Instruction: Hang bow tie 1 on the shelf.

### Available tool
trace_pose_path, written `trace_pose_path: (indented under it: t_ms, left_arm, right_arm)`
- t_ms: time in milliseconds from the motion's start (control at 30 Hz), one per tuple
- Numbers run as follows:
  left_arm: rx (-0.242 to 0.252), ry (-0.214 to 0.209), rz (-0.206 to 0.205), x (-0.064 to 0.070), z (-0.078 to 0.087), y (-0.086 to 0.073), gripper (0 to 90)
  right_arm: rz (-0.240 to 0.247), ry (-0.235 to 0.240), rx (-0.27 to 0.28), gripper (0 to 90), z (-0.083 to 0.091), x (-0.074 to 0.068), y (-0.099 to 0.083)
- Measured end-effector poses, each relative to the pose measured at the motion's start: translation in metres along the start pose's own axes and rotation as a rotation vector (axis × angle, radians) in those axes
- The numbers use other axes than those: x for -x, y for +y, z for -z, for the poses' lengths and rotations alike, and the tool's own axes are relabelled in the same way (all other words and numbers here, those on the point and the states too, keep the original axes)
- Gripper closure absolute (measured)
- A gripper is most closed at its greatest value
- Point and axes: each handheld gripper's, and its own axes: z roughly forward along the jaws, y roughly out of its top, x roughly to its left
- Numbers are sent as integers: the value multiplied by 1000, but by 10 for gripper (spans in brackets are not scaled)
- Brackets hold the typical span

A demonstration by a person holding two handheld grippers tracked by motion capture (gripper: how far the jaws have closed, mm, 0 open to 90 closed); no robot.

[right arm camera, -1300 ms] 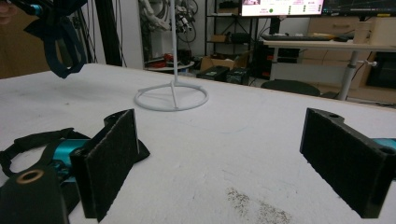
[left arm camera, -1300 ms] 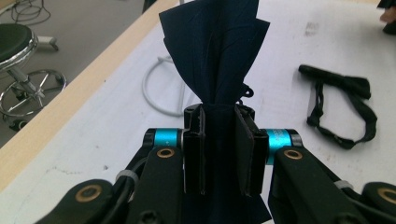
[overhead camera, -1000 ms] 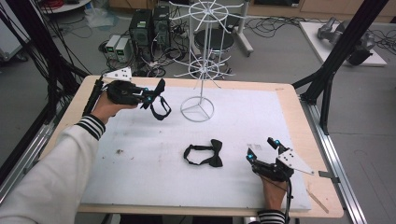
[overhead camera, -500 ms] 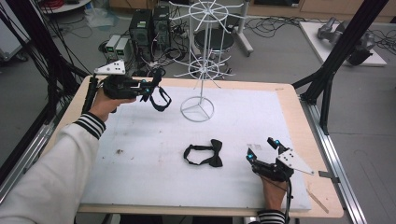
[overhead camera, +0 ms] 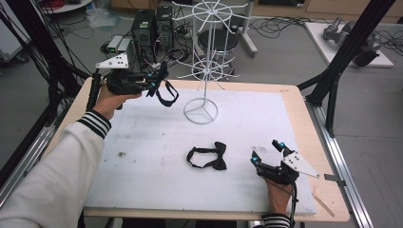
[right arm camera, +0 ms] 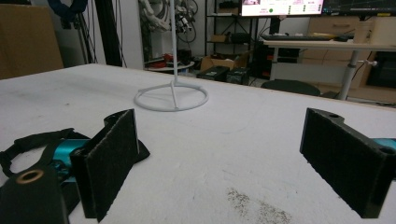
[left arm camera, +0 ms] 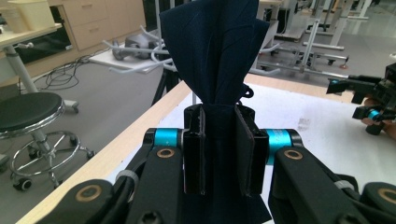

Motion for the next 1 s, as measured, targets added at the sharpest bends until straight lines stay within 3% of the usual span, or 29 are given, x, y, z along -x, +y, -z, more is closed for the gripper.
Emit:
trace_pose_path:
  t_ms: [467, 800, 1000]
  left_arm:
    - [12, 24, -3, 0, -15, 17, 749]
    - [10, 52, 6, -4, -25, 21, 749]
    - [-8, 78, -19, -6, -33, 25, 749]
  right_arm:
    - [1, 0, 0, 110, 0, 0, 0]
    - [0, 2, 2, 109, 0, 1, 0]
    - [0, 3, 2, 110, 0, 0, 0]
